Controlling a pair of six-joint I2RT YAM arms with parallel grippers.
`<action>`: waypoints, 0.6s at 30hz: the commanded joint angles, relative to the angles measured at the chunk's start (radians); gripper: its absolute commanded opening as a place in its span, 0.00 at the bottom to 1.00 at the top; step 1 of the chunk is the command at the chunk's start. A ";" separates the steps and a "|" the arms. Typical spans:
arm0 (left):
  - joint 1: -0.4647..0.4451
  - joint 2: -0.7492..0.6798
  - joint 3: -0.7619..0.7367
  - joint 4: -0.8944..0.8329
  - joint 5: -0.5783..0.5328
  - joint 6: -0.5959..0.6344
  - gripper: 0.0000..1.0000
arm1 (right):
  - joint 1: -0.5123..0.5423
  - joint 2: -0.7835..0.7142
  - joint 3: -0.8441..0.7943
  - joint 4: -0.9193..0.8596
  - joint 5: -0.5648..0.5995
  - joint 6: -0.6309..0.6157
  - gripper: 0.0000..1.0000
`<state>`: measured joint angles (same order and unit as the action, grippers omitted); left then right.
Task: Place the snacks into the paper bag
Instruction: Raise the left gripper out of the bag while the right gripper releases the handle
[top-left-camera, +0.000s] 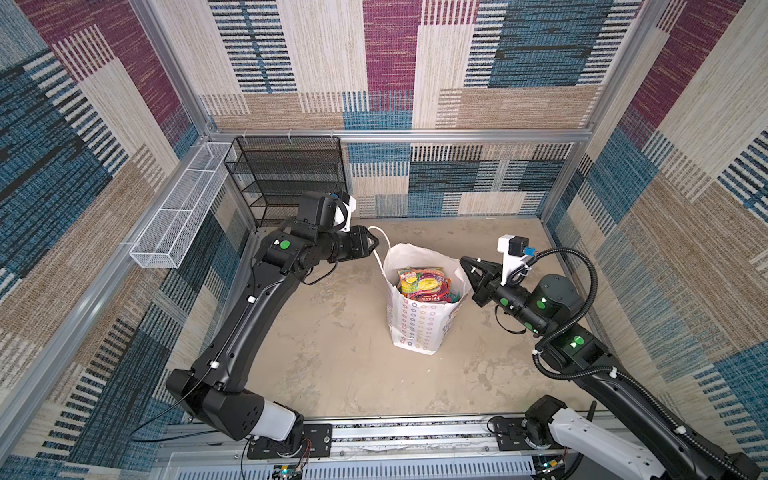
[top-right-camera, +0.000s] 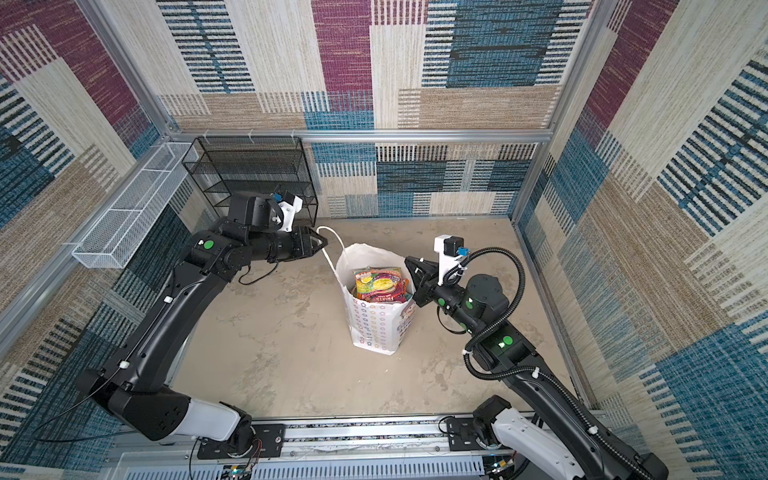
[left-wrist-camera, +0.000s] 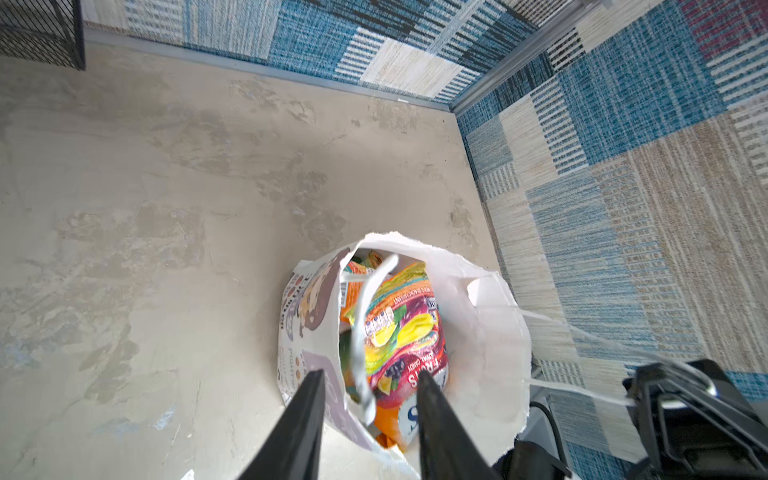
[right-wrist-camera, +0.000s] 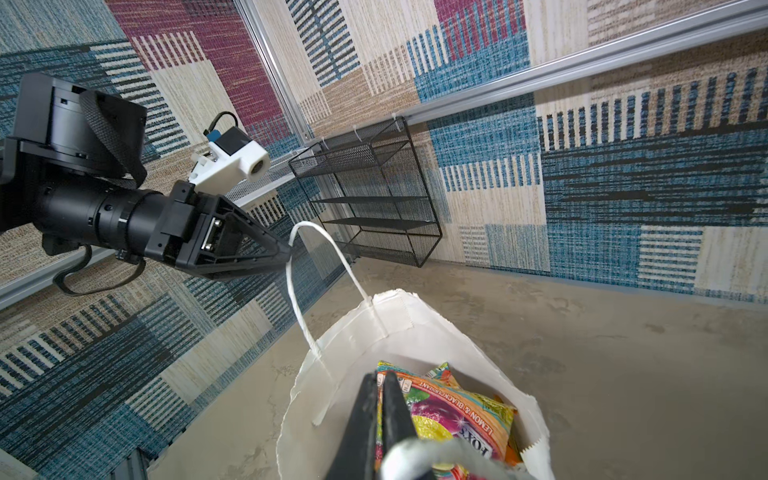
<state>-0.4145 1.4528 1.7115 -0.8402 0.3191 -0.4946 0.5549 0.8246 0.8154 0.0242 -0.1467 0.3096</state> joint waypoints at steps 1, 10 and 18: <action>0.006 -0.020 -0.029 0.033 0.000 -0.010 0.31 | 0.000 0.004 0.016 0.006 -0.008 0.011 0.08; 0.026 0.018 0.019 0.059 0.010 -0.019 0.33 | 0.000 -0.016 0.021 -0.018 0.004 0.013 0.08; 0.042 0.116 0.106 0.054 0.088 -0.048 0.11 | 0.000 -0.016 0.035 -0.041 0.022 0.008 0.08</action>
<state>-0.3752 1.5581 1.7962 -0.8059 0.3592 -0.5213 0.5549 0.8108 0.8330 -0.0250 -0.1387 0.3145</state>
